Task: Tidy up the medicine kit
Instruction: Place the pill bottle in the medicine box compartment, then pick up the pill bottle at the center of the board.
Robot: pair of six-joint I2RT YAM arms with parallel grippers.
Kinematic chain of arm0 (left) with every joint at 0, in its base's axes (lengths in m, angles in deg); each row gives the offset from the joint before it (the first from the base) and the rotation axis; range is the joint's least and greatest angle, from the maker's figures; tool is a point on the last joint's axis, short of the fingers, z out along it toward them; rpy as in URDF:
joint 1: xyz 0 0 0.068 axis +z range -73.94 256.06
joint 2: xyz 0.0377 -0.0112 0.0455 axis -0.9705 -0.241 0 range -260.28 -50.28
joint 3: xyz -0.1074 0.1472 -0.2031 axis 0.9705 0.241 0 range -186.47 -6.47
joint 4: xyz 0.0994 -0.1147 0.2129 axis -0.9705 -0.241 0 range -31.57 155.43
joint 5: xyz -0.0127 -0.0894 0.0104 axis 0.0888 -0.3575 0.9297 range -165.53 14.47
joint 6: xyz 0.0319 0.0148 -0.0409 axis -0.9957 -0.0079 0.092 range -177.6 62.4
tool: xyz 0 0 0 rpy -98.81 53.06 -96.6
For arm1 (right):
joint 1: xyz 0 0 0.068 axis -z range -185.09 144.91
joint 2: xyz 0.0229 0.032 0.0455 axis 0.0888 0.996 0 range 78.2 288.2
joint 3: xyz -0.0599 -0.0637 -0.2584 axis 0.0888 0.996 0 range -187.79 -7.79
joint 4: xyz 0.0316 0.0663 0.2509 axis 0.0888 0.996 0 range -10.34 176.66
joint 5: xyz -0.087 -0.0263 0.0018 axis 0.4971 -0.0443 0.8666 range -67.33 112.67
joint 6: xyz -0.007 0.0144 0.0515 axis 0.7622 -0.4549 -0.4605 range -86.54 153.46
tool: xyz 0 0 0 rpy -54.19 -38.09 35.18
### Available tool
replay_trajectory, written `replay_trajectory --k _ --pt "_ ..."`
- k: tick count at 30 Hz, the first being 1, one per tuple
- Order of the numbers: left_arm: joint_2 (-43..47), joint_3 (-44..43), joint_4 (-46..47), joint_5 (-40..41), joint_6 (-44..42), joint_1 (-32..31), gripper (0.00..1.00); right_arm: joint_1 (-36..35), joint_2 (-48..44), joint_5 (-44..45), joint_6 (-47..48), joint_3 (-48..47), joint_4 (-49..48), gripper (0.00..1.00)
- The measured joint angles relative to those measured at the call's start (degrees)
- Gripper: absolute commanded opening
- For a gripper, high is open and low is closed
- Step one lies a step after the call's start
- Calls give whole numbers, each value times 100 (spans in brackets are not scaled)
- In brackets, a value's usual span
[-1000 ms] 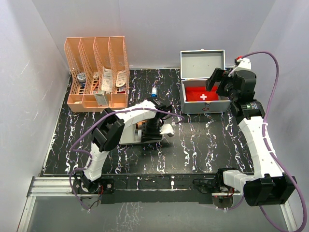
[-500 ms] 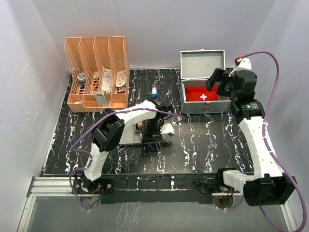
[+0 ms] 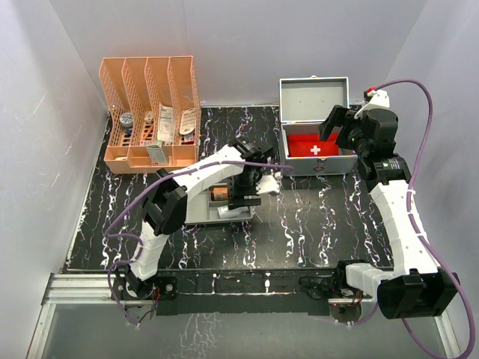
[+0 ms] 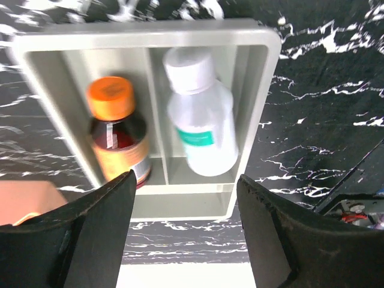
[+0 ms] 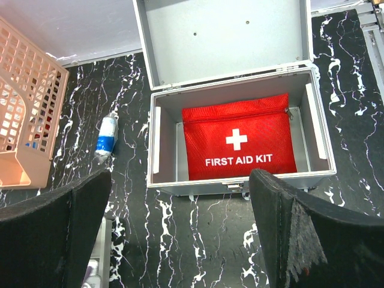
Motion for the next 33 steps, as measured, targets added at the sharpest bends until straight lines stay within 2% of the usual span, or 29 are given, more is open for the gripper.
replay_trajectory --k 6,12,16,19,25,28,33 --pt "4 -1047 -407 -7 310 -2 67 0 0 -35 0 0 -33 98" --pt "-4 -1263 -70 42 568 125 70 7 42 -131 -2 -2 -127 98" --pt "-310 -1878 374 -282 479 586 71 20 229 -179 7 -114 -131 98" --pt "-695 -2385 669 -549 195 1169 74 26 341 -221 20 -256 -120 98" --pt "-1897 -3591 894 -494 160 1923 76 26 341 -262 13 -428 -118 98" --pt "-2131 -3501 1307 -426 605 2002 77 26 321 -278 -7 -428 -111 98" --pt "-1921 -2437 2509 -442 1620 2009 77 26 232 -299 -76 -420 -107 98"
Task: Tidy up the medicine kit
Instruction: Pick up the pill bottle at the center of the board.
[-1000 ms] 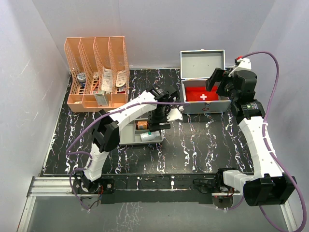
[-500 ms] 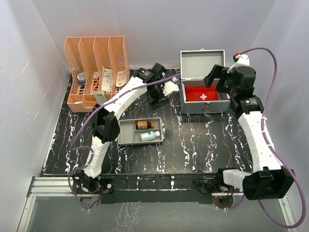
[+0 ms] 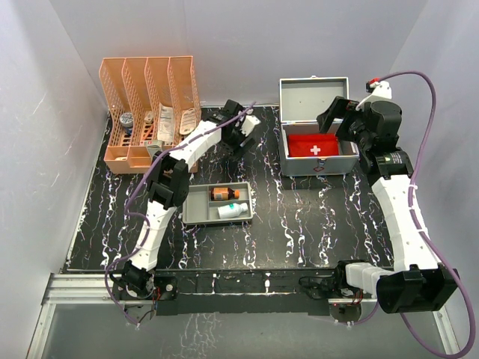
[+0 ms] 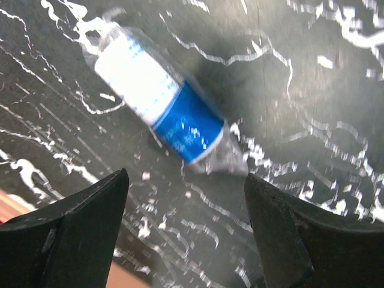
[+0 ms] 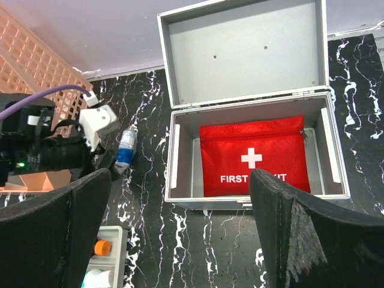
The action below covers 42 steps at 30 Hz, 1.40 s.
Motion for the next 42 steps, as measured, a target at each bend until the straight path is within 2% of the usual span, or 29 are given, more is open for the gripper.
replay_trajectory --k 9,19,26,30,34,38,42 --pt "33 551 1585 125 1547 9 76 0 -52 -15 -70 0 35 98" --pt "33 680 2352 461 2553 15 71 0 -46 -20 -96 -13 184 98" --pt "33 855 2371 551 2957 15 50 0 -33 13 -98 -144 262 98" --pt "33 857 2385 588 3071 15 21 0 -33 22 -101 -151 264 98" --pt "63 981 2492 612 3077 15 16 0 -33 22 -103 -151 264 98" --pt "260 1294 2581 619 3080 15 0 0 -35 20 -131 -151 262 98" --pt "332 1344 2573 621 3060 15 0 0 -35 20 -186 -151 260 98"
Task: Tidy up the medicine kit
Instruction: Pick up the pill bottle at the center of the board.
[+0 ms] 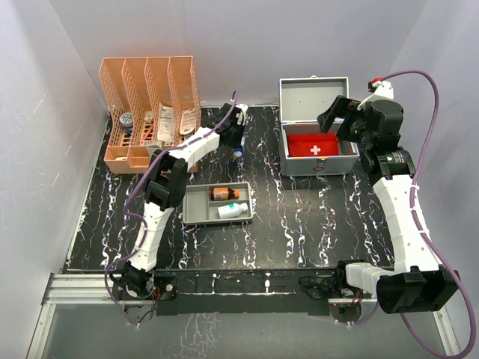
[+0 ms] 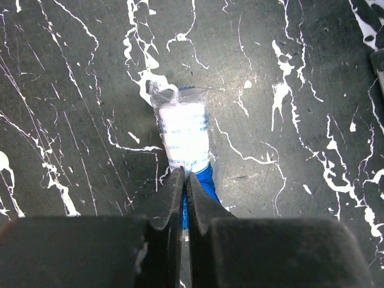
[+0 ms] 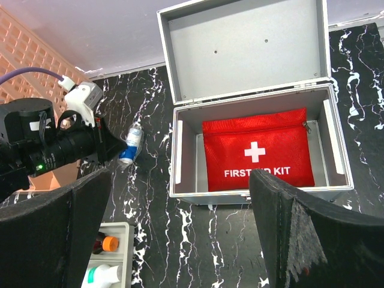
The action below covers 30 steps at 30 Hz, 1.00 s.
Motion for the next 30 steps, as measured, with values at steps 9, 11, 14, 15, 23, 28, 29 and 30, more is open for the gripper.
replay_trajectory --k 9,11,14,15,23,28,29,30 --pt "800 741 -577 -468 -1086 0 0 0 -59 -2 -44 120 -68 98" --pt "1246 984 -931 -756 -1596 4 0 0 -87 -17 -68 214 -103 98" --pt "2020 1139 -1567 -1274 -2402 4 0 0 -92 -37 -114 308 -146 98" --pt "2260 1185 -1729 -1421 -2632 4 0 0 -92 -42 -131 334 -164 98" --pt "4581 2159 -3657 -2363 -5147 4 0 0 -46 -138 -166 393 -361 98" --pt "5335 3224 -4415 -2341 -6223 4 0 0 133 -175 -140 393 -439 98" --pt "5407 3418 -4446 -2310 -6336 4 0 0 170 -190 -131 398 -446 98" --pt "5484 3689 -4448 -2238 -6478 4 0 0 210 -208 -122 402 -452 98"
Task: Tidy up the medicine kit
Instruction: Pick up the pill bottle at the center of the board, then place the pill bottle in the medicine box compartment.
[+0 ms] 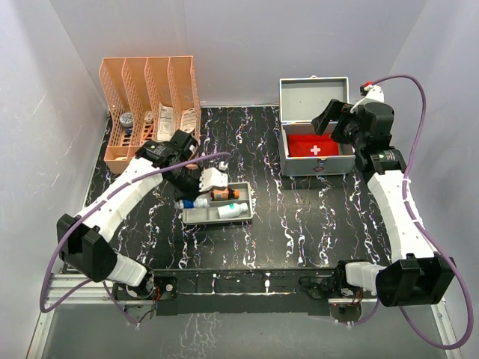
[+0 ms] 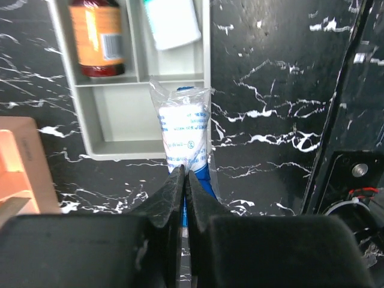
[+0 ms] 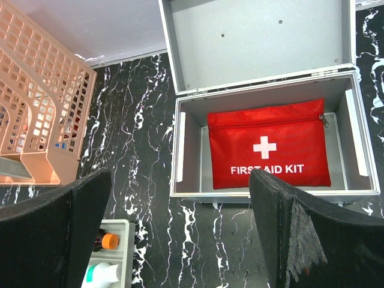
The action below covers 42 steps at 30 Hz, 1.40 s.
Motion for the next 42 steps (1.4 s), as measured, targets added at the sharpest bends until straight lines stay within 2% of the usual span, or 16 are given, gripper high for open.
replay_trajectory --k 5,14,17,21,26,29,37,42 --pt "-85 503 225 214 -162 0 0 0 223 -111 83 2 -55 98" --pt "-706 522 1231 444 90 0 0 0 382 -138 138 -7 -52 98" --pt "-918 492 1399 579 422 0 0 0 382 -136 153 -9 -50 98" --pt "-1244 68 1392 807 1366 0 0 0 382 -133 170 -17 -50 98" --pt "-1370 -522 1421 925 3106 7 0 0 382 -136 170 -17 -50 98" --pt "-1355 -538 1547 1005 4098 26 0 0 391 -146 168 -17 -46 99" --pt "-1180 321 2041 1742 6358 149 0 0 442 -175 177 -125 140 98" --pt "-815 1091 2319 2295 7300 181 0 0 540 -234 199 -214 354 98"
